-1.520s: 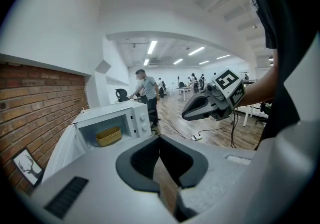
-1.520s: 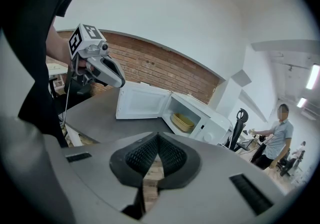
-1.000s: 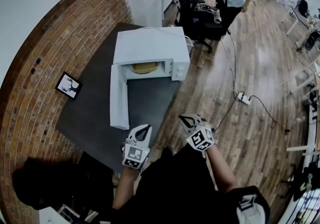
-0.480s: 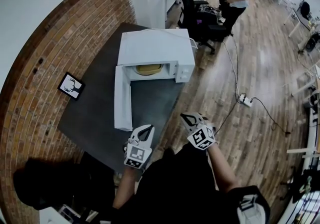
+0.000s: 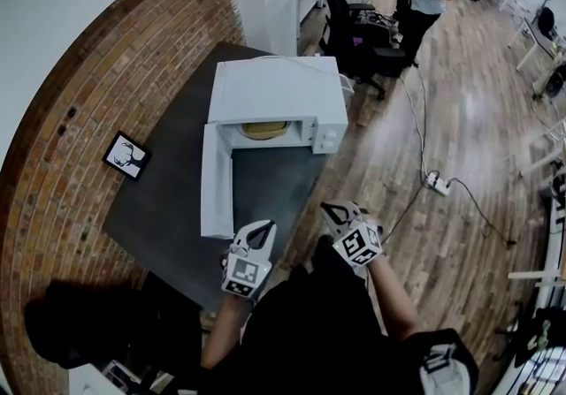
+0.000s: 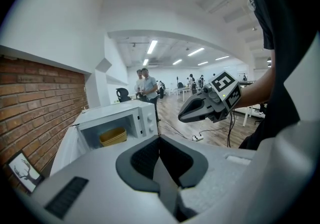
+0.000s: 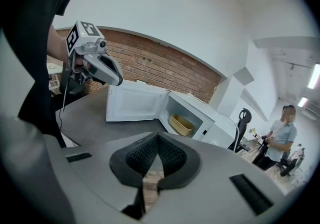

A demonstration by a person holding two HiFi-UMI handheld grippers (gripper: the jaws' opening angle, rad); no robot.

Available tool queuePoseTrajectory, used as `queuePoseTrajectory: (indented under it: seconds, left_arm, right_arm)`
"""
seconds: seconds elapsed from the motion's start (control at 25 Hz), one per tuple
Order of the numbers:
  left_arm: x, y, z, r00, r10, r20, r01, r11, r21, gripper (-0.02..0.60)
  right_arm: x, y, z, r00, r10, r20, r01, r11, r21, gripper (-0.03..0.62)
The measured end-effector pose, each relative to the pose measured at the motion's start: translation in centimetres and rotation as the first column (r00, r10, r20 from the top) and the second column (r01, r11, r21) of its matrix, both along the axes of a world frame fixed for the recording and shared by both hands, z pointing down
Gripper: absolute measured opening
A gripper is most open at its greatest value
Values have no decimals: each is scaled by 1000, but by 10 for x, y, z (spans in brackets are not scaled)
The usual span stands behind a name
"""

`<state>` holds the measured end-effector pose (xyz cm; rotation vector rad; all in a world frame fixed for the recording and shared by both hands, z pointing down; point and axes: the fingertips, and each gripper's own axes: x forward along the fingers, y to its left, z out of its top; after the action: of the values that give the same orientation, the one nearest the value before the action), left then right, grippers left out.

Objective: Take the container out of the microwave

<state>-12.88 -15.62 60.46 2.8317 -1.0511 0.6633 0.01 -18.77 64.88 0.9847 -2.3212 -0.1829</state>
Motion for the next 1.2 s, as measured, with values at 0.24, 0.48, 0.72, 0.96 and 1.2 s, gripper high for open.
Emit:
queuePoseTrajectory:
  seconds: [0.24, 0.48, 0.72, 0.96, 1.2]
  left_arm:
    - [5, -20, 5, 999, -40, 12, 40, 999, -16, 3]
    - [13, -45, 8, 996, -82, 21, 82, 996, -23, 2]
    - [29, -69, 2, 992, -120, 31, 120, 993, -7, 2]
    - [39, -94, 0, 985, -168, 45, 168, 986, 3, 3]
    - [53, -119, 9, 979, -194, 68, 193, 981, 12, 2]
  right_arm:
    - [6, -21, 2, 999, -36, 2, 36, 999, -16, 0]
    - [16, -42, -5, 997, -72, -5, 72, 997, -6, 0]
    - [46, -68, -13, 996, -90, -11, 90, 996, 0, 0]
    - [59, -86, -17, 991, -134, 0, 134, 991, 4, 0]
    - [70, -99, -18, 984, -176, 9, 176, 984, 1, 0]
